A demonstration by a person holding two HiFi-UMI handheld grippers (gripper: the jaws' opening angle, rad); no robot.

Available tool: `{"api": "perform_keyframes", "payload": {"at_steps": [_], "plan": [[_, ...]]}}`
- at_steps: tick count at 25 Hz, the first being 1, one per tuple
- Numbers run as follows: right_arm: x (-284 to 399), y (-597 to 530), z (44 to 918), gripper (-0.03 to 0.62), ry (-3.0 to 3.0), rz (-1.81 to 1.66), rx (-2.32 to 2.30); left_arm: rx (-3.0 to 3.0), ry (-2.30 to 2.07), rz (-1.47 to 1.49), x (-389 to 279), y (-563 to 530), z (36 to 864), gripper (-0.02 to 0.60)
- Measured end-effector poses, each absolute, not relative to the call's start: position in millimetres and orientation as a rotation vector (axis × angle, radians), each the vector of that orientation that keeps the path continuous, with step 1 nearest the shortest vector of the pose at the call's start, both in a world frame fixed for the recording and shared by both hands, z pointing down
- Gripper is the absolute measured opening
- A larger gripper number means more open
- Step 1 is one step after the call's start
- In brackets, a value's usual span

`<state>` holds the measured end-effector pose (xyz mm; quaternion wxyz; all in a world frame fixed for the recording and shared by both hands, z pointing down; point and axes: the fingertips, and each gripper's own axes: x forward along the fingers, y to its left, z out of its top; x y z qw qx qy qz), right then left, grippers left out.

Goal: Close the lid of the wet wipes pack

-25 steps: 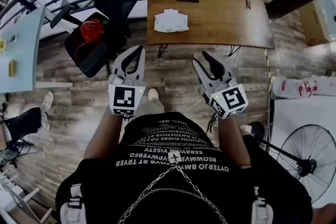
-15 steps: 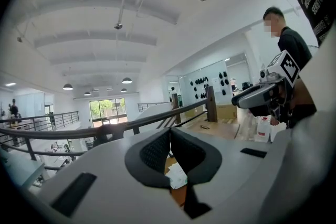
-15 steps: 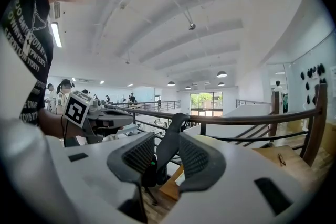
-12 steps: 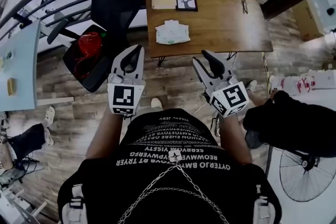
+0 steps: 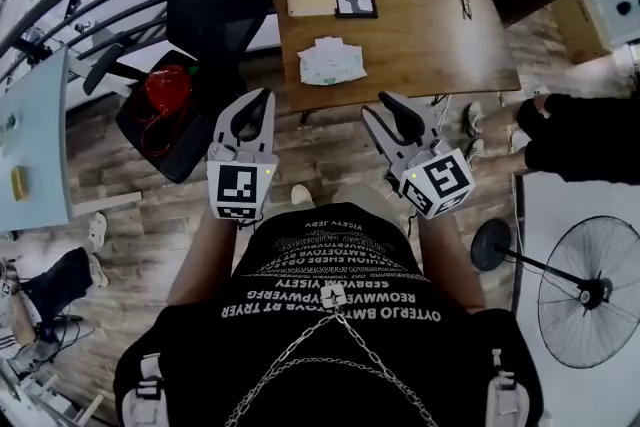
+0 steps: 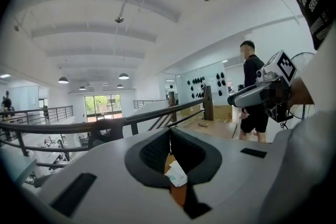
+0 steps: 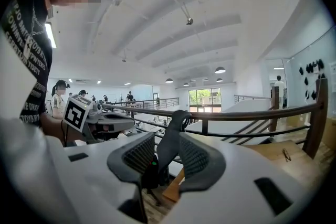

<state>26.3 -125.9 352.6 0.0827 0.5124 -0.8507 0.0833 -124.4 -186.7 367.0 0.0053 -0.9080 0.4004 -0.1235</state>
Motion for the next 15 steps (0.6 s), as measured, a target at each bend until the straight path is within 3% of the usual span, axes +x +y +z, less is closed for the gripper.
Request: {"api": "perform_keyframes", "payload": {"at_steps": [15], "plan": [[37.4,-135.3,357.0,0.149,-2.529,0.256,1.533,-2.84,1.265,-0.396,-119.9,-201.9,371.8,0.028]]}}
